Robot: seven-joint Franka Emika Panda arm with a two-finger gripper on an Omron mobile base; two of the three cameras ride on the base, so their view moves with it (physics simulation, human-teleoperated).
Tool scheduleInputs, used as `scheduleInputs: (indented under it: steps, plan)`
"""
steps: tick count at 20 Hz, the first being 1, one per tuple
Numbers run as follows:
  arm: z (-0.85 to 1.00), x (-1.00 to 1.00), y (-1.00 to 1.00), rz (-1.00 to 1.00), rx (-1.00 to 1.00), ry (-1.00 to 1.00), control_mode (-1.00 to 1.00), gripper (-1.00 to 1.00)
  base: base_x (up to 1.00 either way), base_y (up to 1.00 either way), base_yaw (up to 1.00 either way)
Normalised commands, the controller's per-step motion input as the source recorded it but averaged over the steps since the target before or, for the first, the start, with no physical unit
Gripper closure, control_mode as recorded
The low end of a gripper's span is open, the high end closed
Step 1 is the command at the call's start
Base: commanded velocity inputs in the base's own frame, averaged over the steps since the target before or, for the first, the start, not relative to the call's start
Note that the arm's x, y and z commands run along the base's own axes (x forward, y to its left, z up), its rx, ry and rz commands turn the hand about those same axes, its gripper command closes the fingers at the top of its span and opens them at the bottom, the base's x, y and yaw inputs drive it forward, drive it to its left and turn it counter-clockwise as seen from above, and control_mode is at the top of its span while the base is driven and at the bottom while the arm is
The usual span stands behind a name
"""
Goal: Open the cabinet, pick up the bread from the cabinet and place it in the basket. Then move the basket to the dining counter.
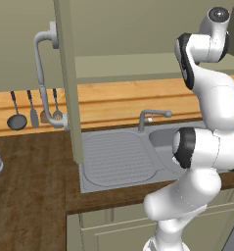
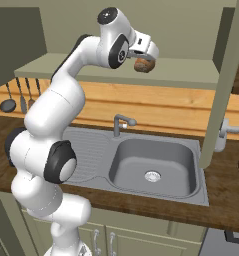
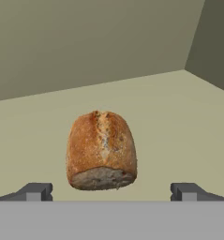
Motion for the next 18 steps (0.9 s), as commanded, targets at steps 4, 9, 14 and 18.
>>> scheduleInputs:
  steps: [4,9,14,18]
  plan:
    - [-0.10,0.34,-0.01,0.00,0.00,0.00,-1.00,-1.00,0.00,0.00,0.00]
    - [-0.12,0.41,0.00,0.00,0.00,0.00,-1.00,-1.00,0.00,0.00,0.00]
    - [-0.11,0.39,-0.10,0.00,0.00,0.02,-1.00,-1.00,0.00,0.00,0.00]
    - [-0.14,0.34,-0.19,0.00,0.00,0.03,-1.00,-1.00,0.00,0.00,0.00]
